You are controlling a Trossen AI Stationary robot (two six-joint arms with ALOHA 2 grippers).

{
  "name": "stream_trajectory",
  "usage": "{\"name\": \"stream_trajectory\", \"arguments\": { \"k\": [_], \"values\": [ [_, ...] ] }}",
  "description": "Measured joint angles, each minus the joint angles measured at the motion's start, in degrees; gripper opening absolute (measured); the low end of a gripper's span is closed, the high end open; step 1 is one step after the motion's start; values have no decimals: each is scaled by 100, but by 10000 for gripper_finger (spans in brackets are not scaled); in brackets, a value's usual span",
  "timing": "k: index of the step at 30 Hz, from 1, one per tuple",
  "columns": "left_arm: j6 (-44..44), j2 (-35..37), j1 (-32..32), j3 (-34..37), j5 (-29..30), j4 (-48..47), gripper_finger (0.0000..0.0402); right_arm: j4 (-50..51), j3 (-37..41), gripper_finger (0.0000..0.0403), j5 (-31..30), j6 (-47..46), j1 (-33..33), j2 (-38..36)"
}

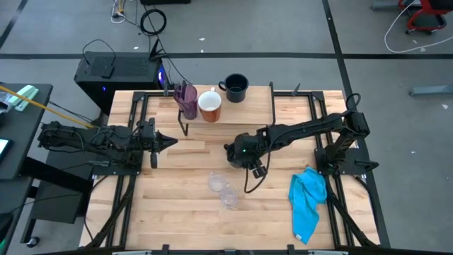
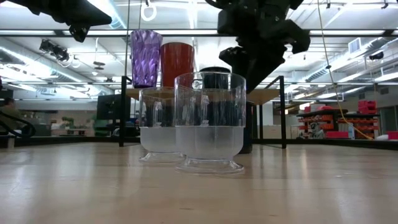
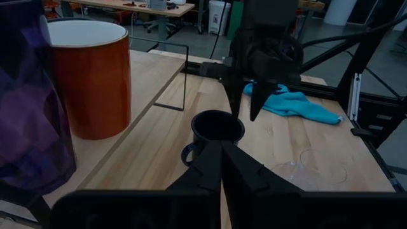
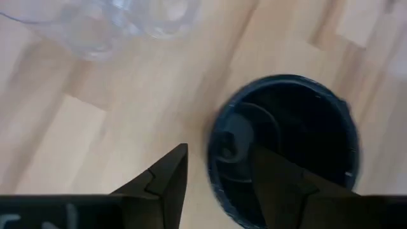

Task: Stack small to large cups/mugs on shelf
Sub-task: Put the dark blue mug on the shelf

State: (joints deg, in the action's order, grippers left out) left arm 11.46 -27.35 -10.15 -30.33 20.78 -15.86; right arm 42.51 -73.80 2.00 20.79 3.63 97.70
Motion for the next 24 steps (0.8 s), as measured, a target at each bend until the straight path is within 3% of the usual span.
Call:
{"name": "stream_trajectory", "arguments": {
  "k": [15,24],
  "values": [
    [37,0,0,0,-2,-7,16,-51,181,164,-328,338,106,32],
    [38,0,0,0,-2,-9,27,-56,295,119,-435,639,106,34]
  ]
}}
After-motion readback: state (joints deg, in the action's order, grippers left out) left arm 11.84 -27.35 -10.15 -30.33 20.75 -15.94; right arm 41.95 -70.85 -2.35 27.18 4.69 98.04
